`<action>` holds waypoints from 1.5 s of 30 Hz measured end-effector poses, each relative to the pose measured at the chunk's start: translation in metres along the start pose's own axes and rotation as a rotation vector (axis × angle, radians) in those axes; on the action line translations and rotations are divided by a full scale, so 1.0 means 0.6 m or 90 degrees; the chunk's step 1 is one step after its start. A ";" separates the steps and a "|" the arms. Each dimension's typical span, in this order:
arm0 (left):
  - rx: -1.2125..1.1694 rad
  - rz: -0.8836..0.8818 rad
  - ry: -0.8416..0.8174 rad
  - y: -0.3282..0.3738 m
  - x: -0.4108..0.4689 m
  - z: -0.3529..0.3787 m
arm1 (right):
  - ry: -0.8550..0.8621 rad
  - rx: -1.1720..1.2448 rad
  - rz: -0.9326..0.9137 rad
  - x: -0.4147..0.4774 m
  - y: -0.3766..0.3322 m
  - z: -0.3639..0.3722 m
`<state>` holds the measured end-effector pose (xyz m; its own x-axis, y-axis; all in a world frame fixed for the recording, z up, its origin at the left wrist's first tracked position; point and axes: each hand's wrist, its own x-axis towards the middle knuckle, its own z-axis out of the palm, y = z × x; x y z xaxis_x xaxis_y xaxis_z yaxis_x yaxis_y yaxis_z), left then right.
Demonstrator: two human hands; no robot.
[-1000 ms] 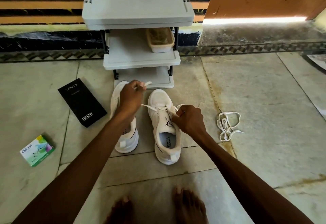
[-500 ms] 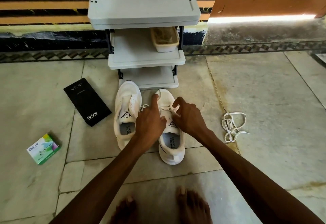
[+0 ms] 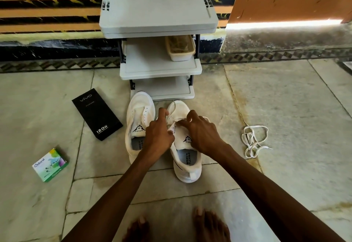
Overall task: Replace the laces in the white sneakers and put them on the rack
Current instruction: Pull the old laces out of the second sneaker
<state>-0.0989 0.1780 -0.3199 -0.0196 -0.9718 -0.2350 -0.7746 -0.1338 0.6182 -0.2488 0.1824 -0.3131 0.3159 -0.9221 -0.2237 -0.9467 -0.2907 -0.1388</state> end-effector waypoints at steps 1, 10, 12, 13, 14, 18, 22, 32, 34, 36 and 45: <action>0.004 0.001 0.003 0.000 0.000 0.001 | 0.002 -0.001 -0.005 0.002 -0.001 0.001; 0.027 -0.007 0.004 0.003 -0.003 0.004 | 0.059 0.702 0.366 0.024 0.048 0.047; 0.022 -0.011 0.007 0.003 -0.004 0.006 | 0.060 0.699 0.354 0.020 0.050 0.048; 0.019 -0.013 0.009 0.003 -0.004 0.007 | 0.070 0.638 0.318 0.019 0.047 0.042; 0.019 -0.013 0.012 0.003 -0.004 0.008 | 0.076 0.547 0.270 0.018 0.044 0.034; 0.028 0.010 0.020 0.004 -0.004 0.013 | 0.091 0.180 0.075 0.016 0.018 0.002; 0.027 0.011 0.023 0.002 -0.006 0.017 | 0.073 0.076 0.037 0.026 -0.003 0.003; 0.053 0.017 0.019 0.002 -0.007 0.016 | 0.129 -0.005 0.061 0.059 -0.004 -0.003; 0.060 0.013 0.021 0.003 -0.009 0.015 | 0.210 0.117 0.111 0.065 0.022 -0.010; 0.061 0.004 0.021 0.005 -0.009 0.015 | 0.299 0.490 0.234 0.073 0.054 -0.023; 0.045 -0.012 0.025 0.011 -0.014 0.013 | 0.072 0.741 0.193 0.074 0.043 -0.030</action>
<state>-0.1087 0.1870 -0.3200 0.0197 -0.9763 -0.2155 -0.8171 -0.1399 0.5593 -0.2605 0.1294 -0.3092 0.0279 -0.9471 -0.3198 -0.3393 0.2920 -0.8942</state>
